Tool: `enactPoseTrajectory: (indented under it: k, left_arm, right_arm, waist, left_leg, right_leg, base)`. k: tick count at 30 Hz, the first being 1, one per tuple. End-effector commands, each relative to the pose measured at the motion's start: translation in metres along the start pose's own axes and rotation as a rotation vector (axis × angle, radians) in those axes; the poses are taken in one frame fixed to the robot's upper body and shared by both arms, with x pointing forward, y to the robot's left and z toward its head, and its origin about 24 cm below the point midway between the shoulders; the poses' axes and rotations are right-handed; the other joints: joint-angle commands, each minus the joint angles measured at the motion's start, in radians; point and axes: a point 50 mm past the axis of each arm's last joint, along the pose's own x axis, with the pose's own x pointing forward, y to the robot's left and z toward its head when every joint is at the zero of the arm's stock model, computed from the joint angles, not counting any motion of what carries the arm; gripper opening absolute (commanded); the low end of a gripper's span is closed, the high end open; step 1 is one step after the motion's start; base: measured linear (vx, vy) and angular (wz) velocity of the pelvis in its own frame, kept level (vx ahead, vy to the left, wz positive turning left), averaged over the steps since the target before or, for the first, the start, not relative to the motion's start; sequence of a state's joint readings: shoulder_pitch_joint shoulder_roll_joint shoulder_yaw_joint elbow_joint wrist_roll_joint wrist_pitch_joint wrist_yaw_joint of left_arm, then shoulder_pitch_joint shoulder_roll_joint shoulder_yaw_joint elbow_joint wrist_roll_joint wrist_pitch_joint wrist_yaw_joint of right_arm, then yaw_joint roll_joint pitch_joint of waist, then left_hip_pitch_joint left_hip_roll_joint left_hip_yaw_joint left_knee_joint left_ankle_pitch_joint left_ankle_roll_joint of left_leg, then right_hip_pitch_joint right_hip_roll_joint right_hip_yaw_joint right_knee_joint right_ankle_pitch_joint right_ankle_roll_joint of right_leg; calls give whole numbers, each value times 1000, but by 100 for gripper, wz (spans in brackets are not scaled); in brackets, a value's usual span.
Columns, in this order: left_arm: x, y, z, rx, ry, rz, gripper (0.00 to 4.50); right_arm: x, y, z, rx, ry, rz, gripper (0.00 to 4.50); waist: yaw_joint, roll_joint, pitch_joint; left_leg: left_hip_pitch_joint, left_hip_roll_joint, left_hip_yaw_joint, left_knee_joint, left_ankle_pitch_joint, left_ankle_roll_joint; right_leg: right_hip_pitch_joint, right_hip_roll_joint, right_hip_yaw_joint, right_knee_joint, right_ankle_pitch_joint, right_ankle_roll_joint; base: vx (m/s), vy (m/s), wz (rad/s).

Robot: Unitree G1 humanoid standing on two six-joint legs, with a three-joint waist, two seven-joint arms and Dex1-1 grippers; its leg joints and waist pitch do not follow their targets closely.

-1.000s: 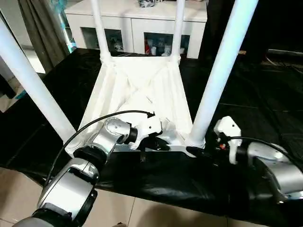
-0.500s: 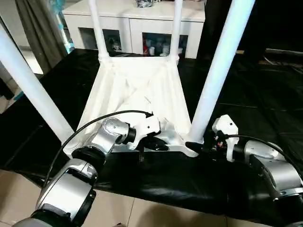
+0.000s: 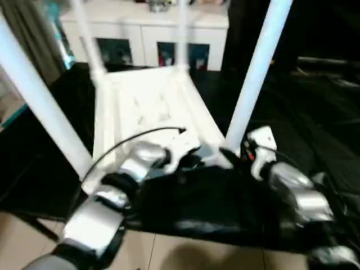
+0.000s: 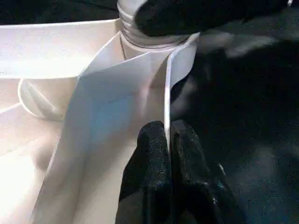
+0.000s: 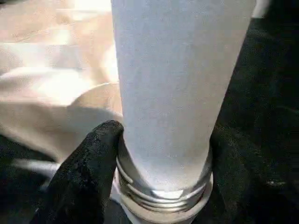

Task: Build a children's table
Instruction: Rotate leg to tighten

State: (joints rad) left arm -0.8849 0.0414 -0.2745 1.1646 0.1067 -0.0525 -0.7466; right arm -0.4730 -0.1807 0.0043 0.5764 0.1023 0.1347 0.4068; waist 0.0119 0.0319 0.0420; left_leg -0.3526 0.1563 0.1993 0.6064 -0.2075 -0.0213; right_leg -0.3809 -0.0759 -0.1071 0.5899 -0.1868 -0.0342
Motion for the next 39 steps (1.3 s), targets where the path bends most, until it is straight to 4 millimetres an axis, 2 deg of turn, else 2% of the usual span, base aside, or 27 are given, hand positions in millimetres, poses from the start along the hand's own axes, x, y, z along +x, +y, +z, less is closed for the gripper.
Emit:
enactPoseTrajectory:
  k: [1, 2, 3, 5, 6, 7, 10, 11, 12, 14, 15, 18, 19, 21, 22, 23, 24, 27, 28, 32, 34, 39]
  left_arm:
    - [10, 0, 30, 21, -94, 73, 0]
    - [11, -1, 30, 25, -93, 70, 0]
    - [12, -3, 31, 33, -94, 59, 0]
    - [12, -4, 31, 39, -100, 37, 0]
    - [10, -4, 30, 46, -104, 18, 0]
    - [9, -4, 29, 51, -107, 7, 0]
    - [5, -3, 26, 65, -110, -27, 0]
    - [1, -3, 23, 82, -116, -72, 0]
    - [-4, -2, 20, 99, -122, -119, 0]
    - [-13, -2, 13, 123, -125, -205, 0]
    - [-19, -1, 9, 142, -121, -252, 0]
    - [-32, -1, 3, 145, -137, -359, 0]
    - [-34, -1, 3, 143, -144, -378, 0]
    - [-39, -1, 0, 136, -139, -416, 0]
    - [-43, -1, -2, 134, -130, -460, 0]
    - [-43, -1, -2, 134, -130, -460, 0]
    - [-47, -1, -5, 135, -117, -493, 0]
    - [-50, 0, -6, 142, -116, -500, 0]
    - [-50, 0, -6, 144, -116, -498, 0]
    - [-52, 3, -6, 146, -118, -478, 0]
    - [-52, 4, -5, 143, -124, -470, 0]
    - [-50, 4, -4, 132, -138, -441, 0]
  right_arm:
    - [13, 44, -26, 7, 108, 166, 264]
    - [14, 45, -25, 2, 104, 175, 319]
    - [16, 49, -23, -1, 91, 193, 319]
    - [18, 49, -17, -16, 68, 206, 333]
    - [18, 46, -15, -37, 58, 205, 333]
    - [17, 44, -14, -53, 53, 203, 360]
    - [13, 38, -9, -62, 28, 243, 370]
    - [8, 33, -7, -69, 19, 293, 370]
    - [1, 28, -6, -87, 14, 354, 370]
    - [-12, 18, -6, -123, 31, 461, 370]
    - [-21, 13, -5, -146, 39, 516, 370]
    - [-39, 0, 0, -158, 53, 601, 370]
    - [-41, -2, 1, -163, 57, 613, 370]
    - [-47, -5, 2, -174, 75, 647, 370]
    - [-52, -8, 2, -181, 93, 674, 370]
    - [-52, -8, 2, -181, 93, 674, 370]
    - [-54, -10, 1, -192, 115, 690, 370]
    - [-55, -11, 1, -190, 127, 707, 370]
    - [-55, -11, 1, -188, 127, 711, 344]
    - [-51, -6, 4, -165, 113, 724, 331]
    - [-50, -4, 5, -157, 107, 733, 298]
    - [-50, 0, 3, -131, 95, 736, 279]
  waist:
    - [4, -11, -55]
    - [2, -12, -54]
    - [2, -7, -54]
    - [3, -14, -56]
    - [4, -13, -56]
    - [5, -15, -56]
    - [5, -14, -54]
    - [5, -14, -54]
    - [8, -18, -55]
    - [10, -18, -54]
    - [15, -19, -55]
    - [34, -15, -58]
    - [43, -13, -58]
    - [53, -11, -60]
    - [60, -7, -60]
    - [64, -9, -61]
    - [71, -6, -62]
    - [79, -7, -65]
    - [79, -7, -65]
    - [80, -9, -63]
    - [79, -10, -63]
    - [79, -10, -62]
  left_leg:
    - [1, 71, -48, -71, -232, 53]
    - [0, 70, -47, -70, -224, 66]
    - [1, 70, -46, -70, -222, 73]
    - [-5, 71, -45, -69, -194, 93]
    - [-4, 72, -45, -70, -192, 97]
    - [-5, 72, -44, -69, -185, 102]
    - [-4, 74, -44, -70, -192, 107]
    - [-3, 74, -44, -70, -195, 109]
    - [-4, 74, -44, -70, -194, 118]
    - [-9, 77, -45, -71, -188, 135]
    - [-10, 80, -43, -69, -178, 150]
    - [-10, 87, -40, -68, -144, 166]
    - [-5, 90, -38, -67, -147, 161]
    - [-5, 92, -38, -68, -139, 151]
    - [-1, 94, -37, -69, -138, 144]
    - [-3, 94, -36, -69, -134, 140]
    - [-2, 97, -38, -69, -126, 134]
    - [-8, 93, -37, -65, -103, 134]
    - [-8, 93, -37, -65, -103, 134]
    - [-10, 91, -37, -66, -116, 127]
    - [-9, 91, -37, -66, -117, 125]
    - [-10, 90, -37, -66, -115, 120]
  right_leg:
    - [44, -103, 60, -101, -366, -158]
    - [44, -102, 61, -99, -350, -168]
    - [44, -101, 61, -99, -346, -172]
    - [48, -101, 61, -95, -310, -179]
    - [48, -100, 60, -95, -308, -180]
    - [48, -101, 60, -94, -307, -182]
    - [47, -101, 59, -95, -328, -180]
    - [47, -100, 58, -97, -332, -179]
    - [50, -100, 59, -95, -324, -178]
    - [52, -100, 60, -92, -301, -180]
    - [52, -100, 61, -88, -275, -185]
    - [52, -100, 61, -76, -209, -205]
    - [47, -103, 62, -76, -210, -211]
    - [47, -103, 62, -72, -190, -222]
    - [43, -103, 63, -70, -180, -229]
    - [44, -104, 63, -68, -169, -230]
    - [42, -105, 64, -65, -156, -230]
    - [43, -106, 64, -59, -117, -231]
    - [43, -106, 64, -59, -117, -231]
    - [42, -105, 61, -66, -161, -214]
    - [42, -105, 61, -66, -169, -211]
    - [42, -105, 61, -68, -180, -203]
  base:
    - [0, 0, 0]
    - [0, 0, 0]
    - [0, 0, 0]
    - [0, 0, 0]
    - [0, 0, 0]
    - [0, 0, 0]
    - [0, 0, 0]
    - [0, 0, 0]
    - [0, 0, 0]
    - [0, 0, 0]
    - [0, 0, 0]
    - [0, 0, 0]
    - [0, 0, 0]
    - [0, 0, 0]
    - [0, 0, 0]
    - [0, 0, 0]
    - [0, 0, 0]
    - [0, 0, 0]
    - [0, 0, 0]
    - [0, 0, 0]
    - [0, 0, 0]
    - [0, 0, 0]
